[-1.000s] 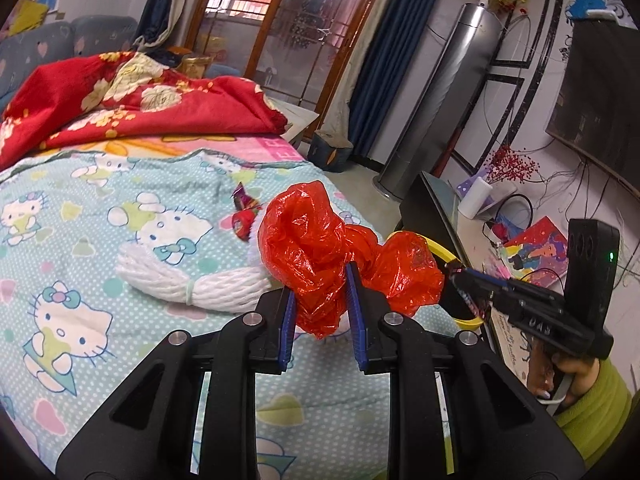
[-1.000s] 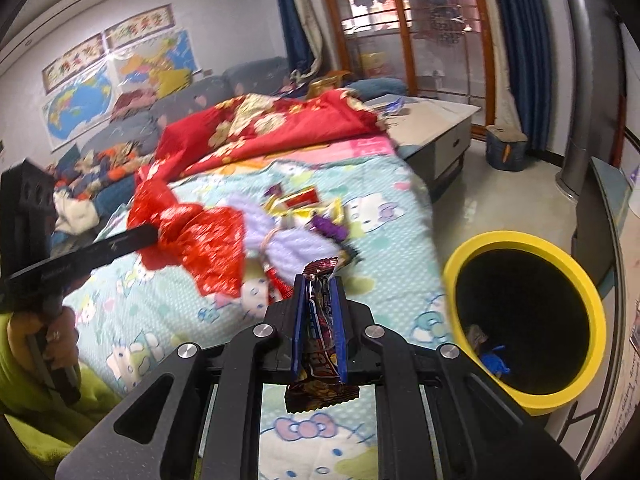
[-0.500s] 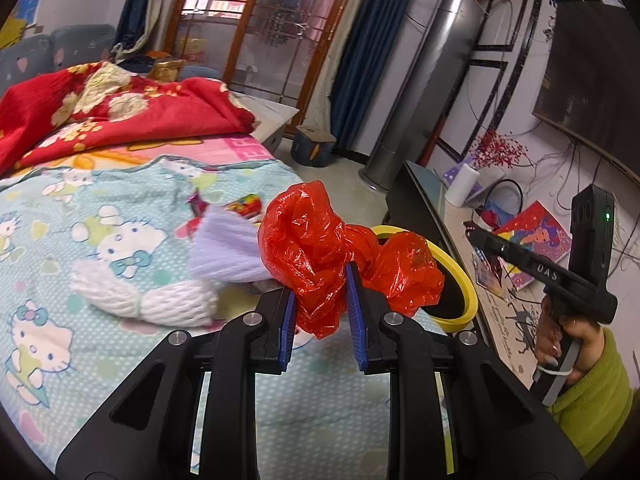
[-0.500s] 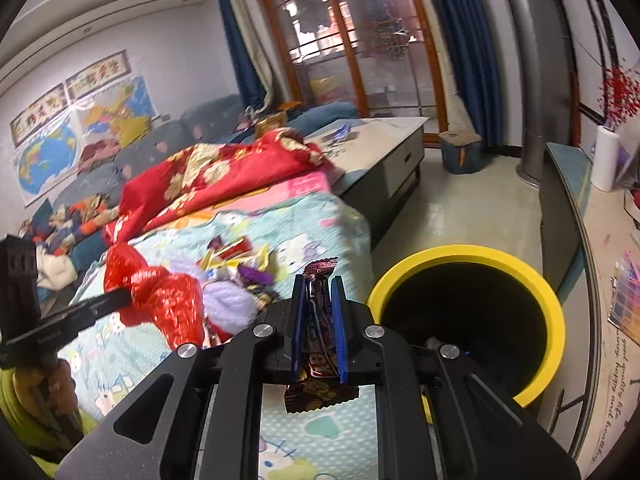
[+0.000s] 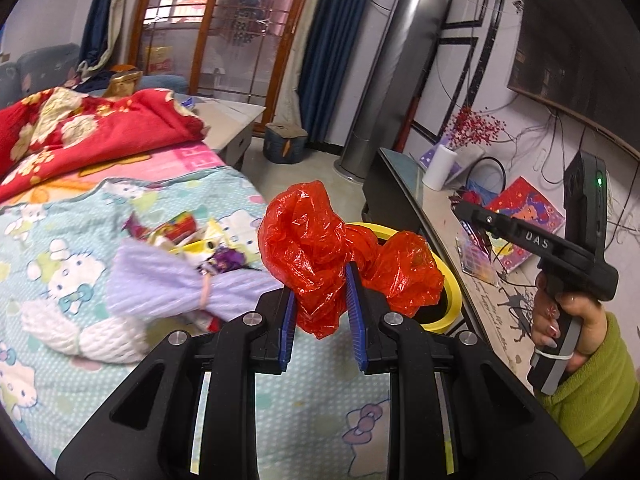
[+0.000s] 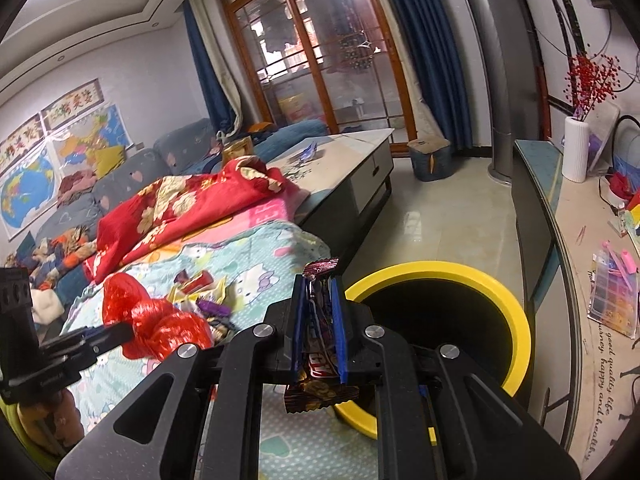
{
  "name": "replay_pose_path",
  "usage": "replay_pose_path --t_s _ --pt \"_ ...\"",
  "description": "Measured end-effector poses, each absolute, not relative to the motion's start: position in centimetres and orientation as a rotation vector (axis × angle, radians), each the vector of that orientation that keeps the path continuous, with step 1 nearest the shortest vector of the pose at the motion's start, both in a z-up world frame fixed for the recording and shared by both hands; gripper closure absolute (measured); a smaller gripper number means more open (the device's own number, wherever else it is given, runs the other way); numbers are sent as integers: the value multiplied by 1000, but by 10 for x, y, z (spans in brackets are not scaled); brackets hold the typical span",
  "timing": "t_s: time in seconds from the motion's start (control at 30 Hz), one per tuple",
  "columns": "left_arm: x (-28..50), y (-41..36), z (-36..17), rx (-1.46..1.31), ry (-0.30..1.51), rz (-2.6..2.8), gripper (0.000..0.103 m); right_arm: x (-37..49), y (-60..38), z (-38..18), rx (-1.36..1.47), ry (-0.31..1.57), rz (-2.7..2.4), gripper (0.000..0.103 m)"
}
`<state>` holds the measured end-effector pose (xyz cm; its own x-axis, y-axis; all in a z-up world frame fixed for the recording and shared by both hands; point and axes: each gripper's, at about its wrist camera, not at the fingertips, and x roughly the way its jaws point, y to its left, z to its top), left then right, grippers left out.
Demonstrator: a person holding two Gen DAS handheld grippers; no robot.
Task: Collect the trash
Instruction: 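Carry the wrapper and red bag to the bin and open both tools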
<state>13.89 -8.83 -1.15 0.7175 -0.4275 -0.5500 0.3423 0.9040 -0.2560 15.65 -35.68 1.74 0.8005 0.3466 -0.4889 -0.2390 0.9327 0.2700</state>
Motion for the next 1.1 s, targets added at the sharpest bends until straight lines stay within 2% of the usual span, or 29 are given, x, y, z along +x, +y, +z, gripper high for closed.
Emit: replay_pose_path --t_s 0.53,1.1 --pt "163 -151 -17 -37 631 -494 86 186 -391 23 287 539 264 90" --pt "181 -204 -49 46 679 -551 86 230 -424 -4 383 589 211 90"
